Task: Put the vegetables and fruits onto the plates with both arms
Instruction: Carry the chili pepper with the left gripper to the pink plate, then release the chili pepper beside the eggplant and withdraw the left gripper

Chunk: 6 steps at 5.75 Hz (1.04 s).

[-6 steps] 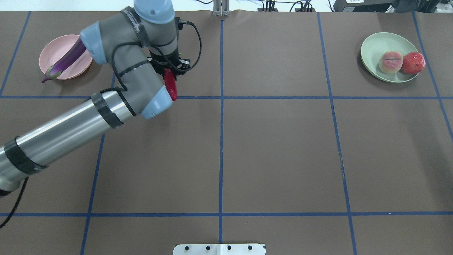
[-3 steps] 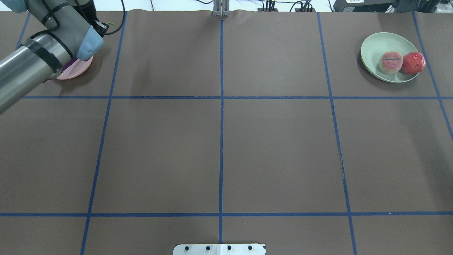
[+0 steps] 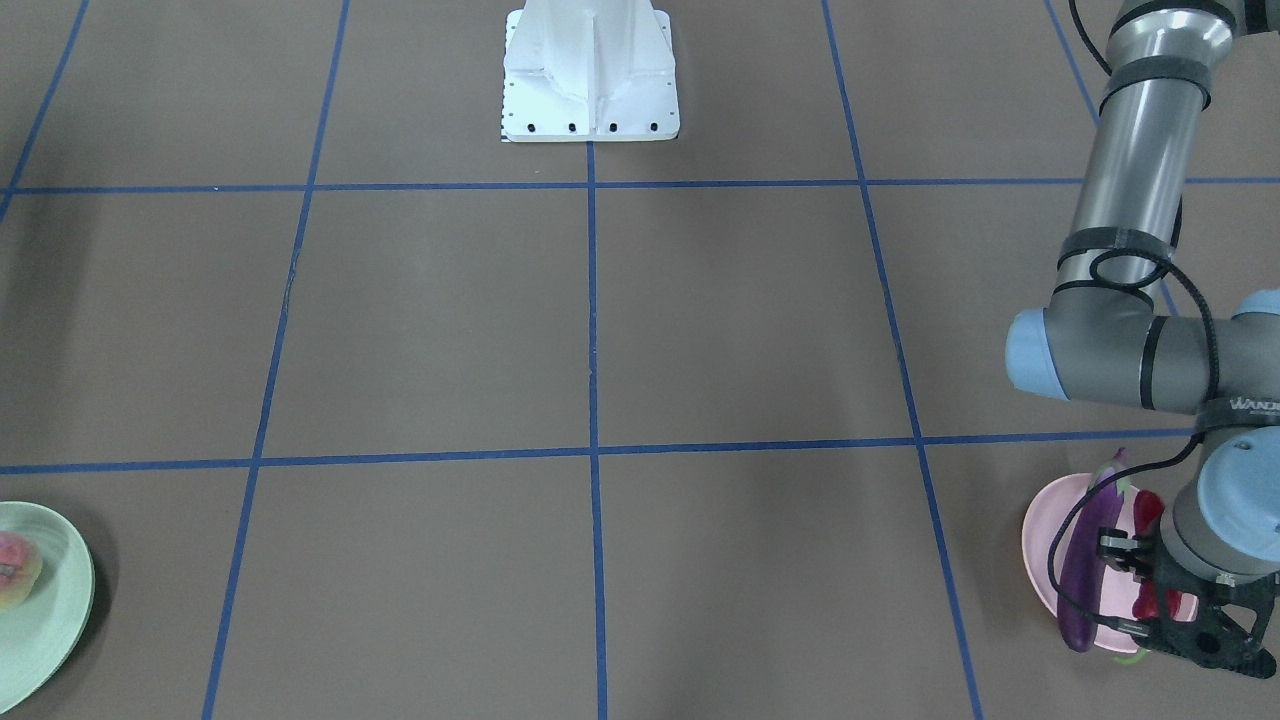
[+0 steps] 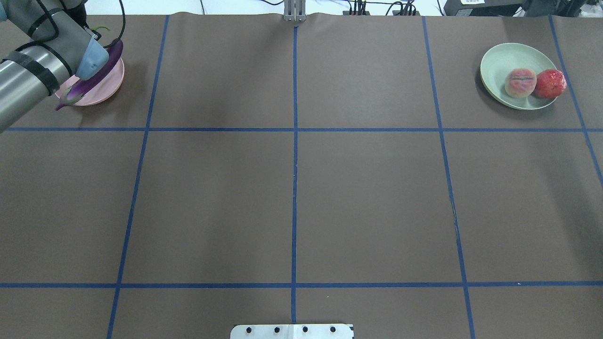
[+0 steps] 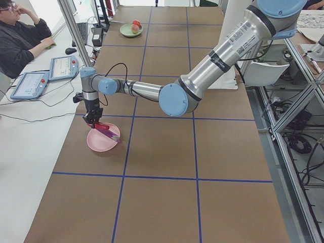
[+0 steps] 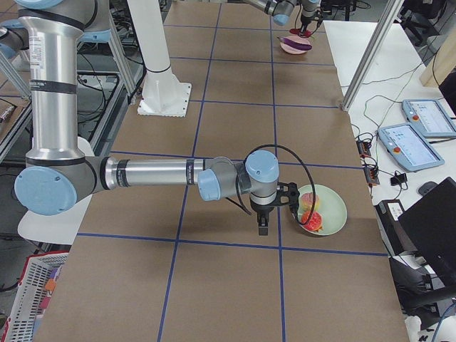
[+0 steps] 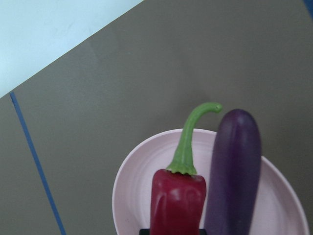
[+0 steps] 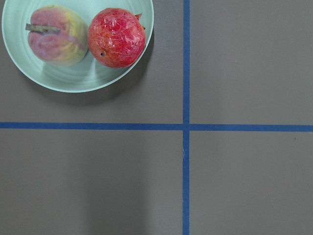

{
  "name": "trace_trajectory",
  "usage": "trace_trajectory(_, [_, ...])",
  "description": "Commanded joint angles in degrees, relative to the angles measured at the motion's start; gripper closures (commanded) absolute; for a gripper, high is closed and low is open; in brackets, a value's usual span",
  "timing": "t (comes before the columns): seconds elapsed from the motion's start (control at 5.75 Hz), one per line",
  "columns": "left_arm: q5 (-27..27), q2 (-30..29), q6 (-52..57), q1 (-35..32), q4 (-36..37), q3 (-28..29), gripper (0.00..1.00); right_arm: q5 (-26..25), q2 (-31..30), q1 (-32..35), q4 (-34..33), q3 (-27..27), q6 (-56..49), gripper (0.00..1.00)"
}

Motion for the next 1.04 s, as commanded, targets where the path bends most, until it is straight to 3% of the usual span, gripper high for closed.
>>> trace_trajectory(0.0, [1.28,1.34,1.97,0.28,-3.59,0.64,0.01,0.0,0.0,-0.05,0.02,0.0,0.14,0.0])
trace_trajectory(0.35, [-0.55,1.34,1.8,-0.94,-4.3,-1.11,0.0,0.0,0.0,-0.05,0.02,0.0,-0.03,0.0])
trace_trajectory(0.52, [-6.48,1.34,1.71,-3.12,-3.78,-1.29,0.0,0.0,0.0,-0.05,0.02,0.08,0.06,0.0])
trace_trajectory(0.7, [-16.03,1.42,1.8,-6.54,0.58,-3.12,0.0,-0.08,0.0,-0.05,-0.07,0.09,-0.03,0.0])
trace_trajectory(0.87, [-19.08,2.3,1.97,-9.96,10.11,-9.06,0.0,-0.17,0.0,-0.14,-0.07,0.09,-0.03,0.0])
